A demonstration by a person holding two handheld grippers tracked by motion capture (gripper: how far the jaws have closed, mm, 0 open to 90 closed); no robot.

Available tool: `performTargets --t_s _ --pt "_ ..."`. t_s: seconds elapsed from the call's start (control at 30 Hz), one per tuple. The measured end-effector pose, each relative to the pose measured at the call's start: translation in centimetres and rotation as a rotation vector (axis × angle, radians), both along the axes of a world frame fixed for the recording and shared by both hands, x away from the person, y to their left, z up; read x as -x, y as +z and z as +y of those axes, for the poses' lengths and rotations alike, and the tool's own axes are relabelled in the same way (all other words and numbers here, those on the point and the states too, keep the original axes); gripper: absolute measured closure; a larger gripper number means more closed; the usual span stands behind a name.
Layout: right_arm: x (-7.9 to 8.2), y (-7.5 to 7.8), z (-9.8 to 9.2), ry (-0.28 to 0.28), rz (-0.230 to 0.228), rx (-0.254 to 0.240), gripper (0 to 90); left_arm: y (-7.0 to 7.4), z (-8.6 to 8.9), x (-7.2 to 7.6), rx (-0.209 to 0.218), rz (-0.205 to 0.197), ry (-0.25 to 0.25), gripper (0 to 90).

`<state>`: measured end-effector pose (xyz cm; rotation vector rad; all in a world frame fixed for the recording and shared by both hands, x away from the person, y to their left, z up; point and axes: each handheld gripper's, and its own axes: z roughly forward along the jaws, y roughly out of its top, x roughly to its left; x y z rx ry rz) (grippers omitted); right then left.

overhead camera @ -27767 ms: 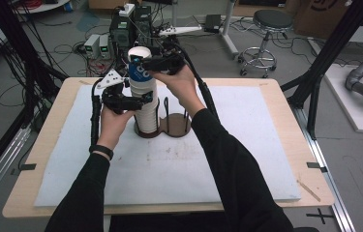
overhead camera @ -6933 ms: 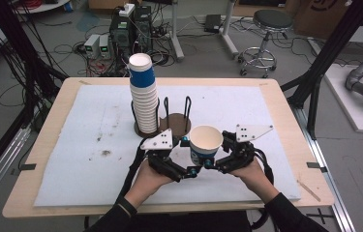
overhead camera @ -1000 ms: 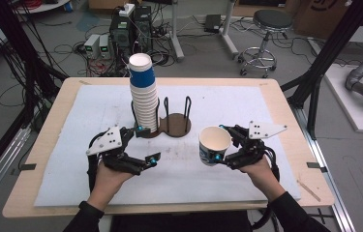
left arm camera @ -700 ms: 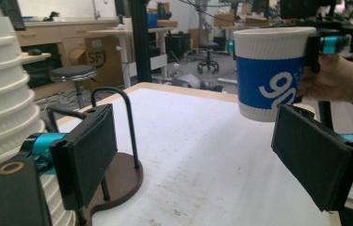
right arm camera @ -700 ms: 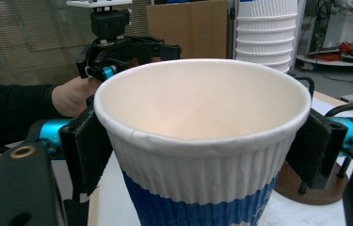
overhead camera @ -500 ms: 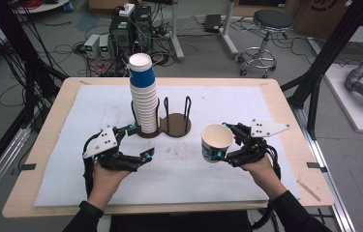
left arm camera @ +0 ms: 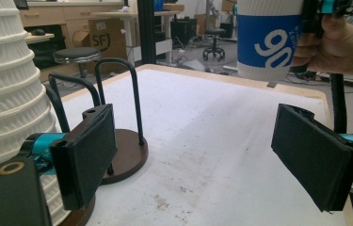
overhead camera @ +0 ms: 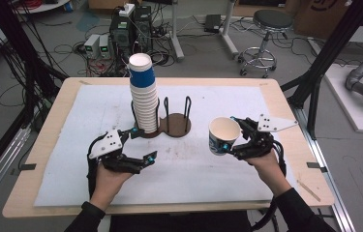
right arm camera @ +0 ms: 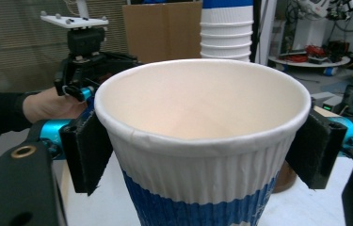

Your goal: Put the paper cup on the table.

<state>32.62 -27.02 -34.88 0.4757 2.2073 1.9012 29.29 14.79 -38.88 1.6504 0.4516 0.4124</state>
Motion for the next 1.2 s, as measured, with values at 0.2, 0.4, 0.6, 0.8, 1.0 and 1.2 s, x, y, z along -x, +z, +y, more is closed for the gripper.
performTargets --t_s 0.2,0.4,0.6,0.8,1.0,1.2 --pt "-0.8 -0.1 -1.0 -0.04 0.003 0.001 19.7 -0.1 0.2 0.0 0.0 0.005 0.004 14.6" --pt "-1.7 -0.2 -1.9 -0.086 -0.001 0.001 19.7 -0.2 0.3 0.0 0.027 0.017 0.004 14.7" --pt "-2.8 -0.4 -3.0 -0.132 0.01 -0.01 19.7 -0.2 0.6 0.0 0.037 0.019 0.012 14.7" --pt "-4.0 -0.7 -4.1 -0.182 0.015 -0.018 19.7 -0.3 0.6 -0.1 0.035 0.021 0.012 14.7" --pt "-4.9 -1.1 -5.2 -0.241 0.019 -0.014 19.7 -0.4 0.4 -0.2 0.028 0.019 0.008 14.6" --pt "-5.7 -1.6 -6.4 -0.294 0.027 -0.019 19.6 -0.4 0.3 -0.2 0.028 0.022 0.003 14.6"
